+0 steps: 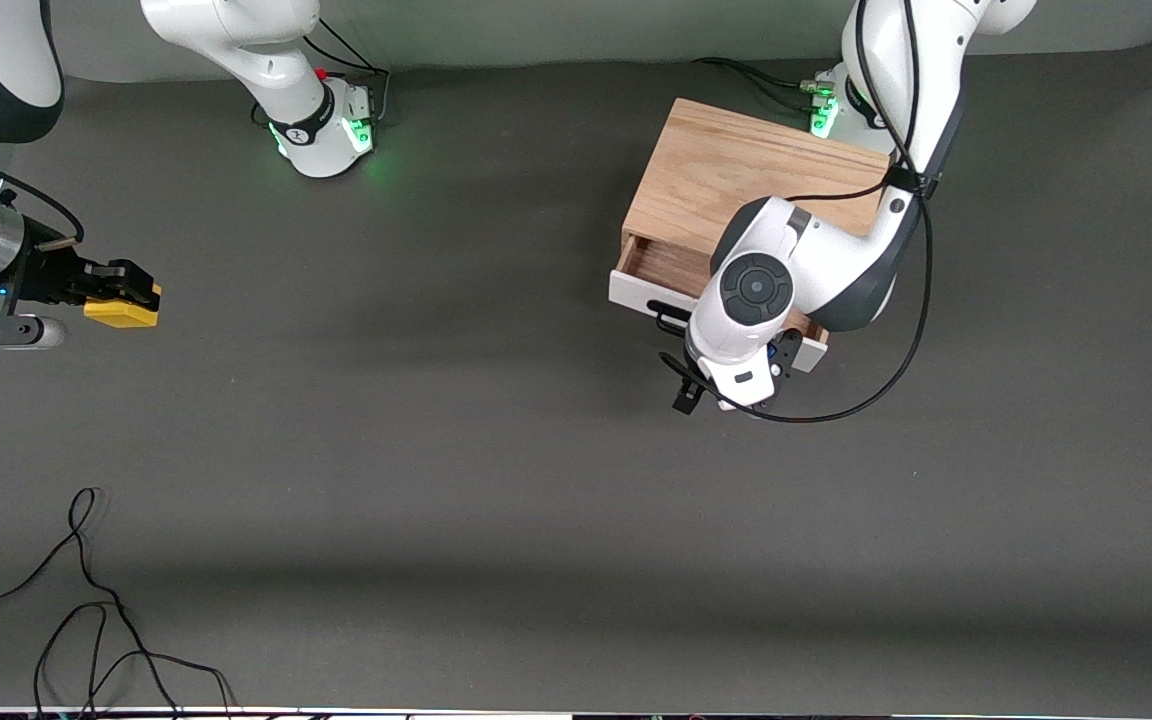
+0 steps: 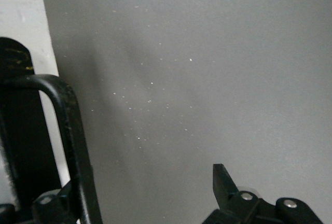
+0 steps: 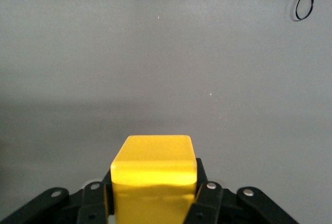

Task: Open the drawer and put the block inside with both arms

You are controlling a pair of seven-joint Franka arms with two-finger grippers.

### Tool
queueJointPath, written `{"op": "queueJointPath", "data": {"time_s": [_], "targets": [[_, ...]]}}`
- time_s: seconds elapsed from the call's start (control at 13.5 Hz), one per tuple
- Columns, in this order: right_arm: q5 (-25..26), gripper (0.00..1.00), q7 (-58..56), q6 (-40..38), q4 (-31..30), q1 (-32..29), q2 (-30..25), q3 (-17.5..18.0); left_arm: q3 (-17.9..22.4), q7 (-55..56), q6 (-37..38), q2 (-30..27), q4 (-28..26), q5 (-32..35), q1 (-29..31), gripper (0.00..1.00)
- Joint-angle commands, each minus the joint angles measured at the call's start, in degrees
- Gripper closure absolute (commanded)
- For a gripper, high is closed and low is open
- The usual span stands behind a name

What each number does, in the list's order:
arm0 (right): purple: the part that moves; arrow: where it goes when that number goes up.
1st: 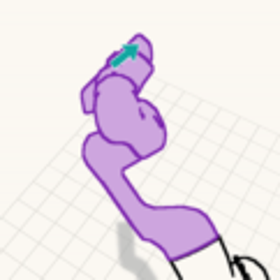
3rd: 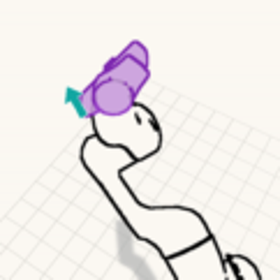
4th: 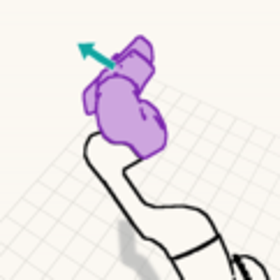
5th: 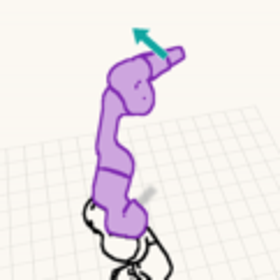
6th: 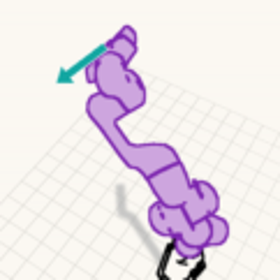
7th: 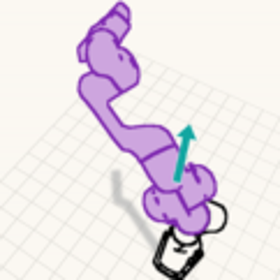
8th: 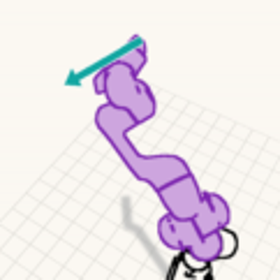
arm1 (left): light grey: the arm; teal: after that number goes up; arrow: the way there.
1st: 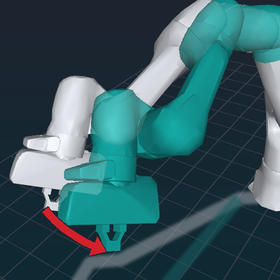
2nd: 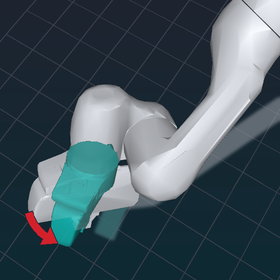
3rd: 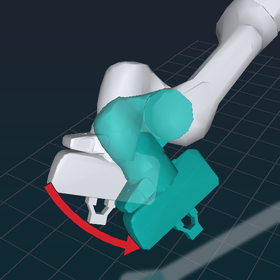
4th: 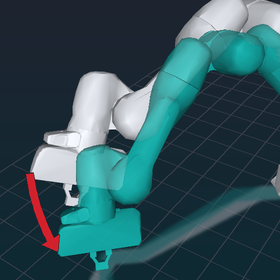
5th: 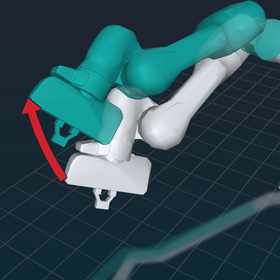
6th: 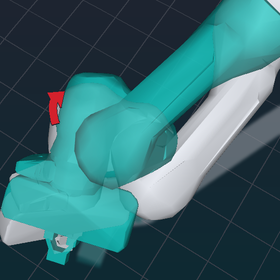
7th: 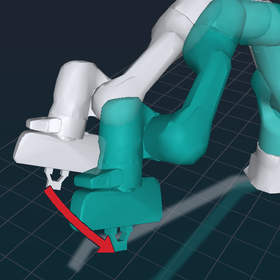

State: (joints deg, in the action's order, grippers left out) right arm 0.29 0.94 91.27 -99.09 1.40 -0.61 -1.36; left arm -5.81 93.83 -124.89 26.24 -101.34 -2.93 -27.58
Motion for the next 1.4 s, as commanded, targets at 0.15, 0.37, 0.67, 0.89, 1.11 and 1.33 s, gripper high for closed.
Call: {"op": "queueJointPath", "data": {"time_s": [0.15, 0.37, 0.67, 0.89, 1.11, 1.33], "targets": [[0.41, 0.74, 1.35, 0.75, -0.58, 0.35, -0.35, -0.31, 0.71, 0.39, -5.82, 0.12, 3.6, 1.96, 0.07, 0.0], [0.41, 0.74, 1.35, 0.75, -0.58, 0.35, -0.35, -0.31, 1.15, 0.47, 12.6, -0.14, 6.49, 1.96, 0.25, 0.0], [0.41, 0.74, 1.35, 0.84, -0.67, 0.35, -0.36, -0.31, 1.24, 0.92, 20.13, -0.05, 8.96, 1.96, 0.16, 0.0], [0.32, 0.74, 1.35, 0.92, -0.93, 0.35, -0.35, -0.31, 1.24, 1.0, 18.9, 0.38, 9.05, 2.05, -0.1, 0.0], [0.41, 0.74, 1.35, 1.19, -1.11, 0.35, -0.44, -0.31, 1.15, 0.92, 15.48, 2.14, 8.96, 3.01, -0.1, 0.0], [0.41, 0.74, 1.35, 1.27, -1.11, 0.35, -0.44, -0.31, 1.24, 0.83, 12.23, 3.11, 8.96, 3.46, -0.02, 0.0]]}}
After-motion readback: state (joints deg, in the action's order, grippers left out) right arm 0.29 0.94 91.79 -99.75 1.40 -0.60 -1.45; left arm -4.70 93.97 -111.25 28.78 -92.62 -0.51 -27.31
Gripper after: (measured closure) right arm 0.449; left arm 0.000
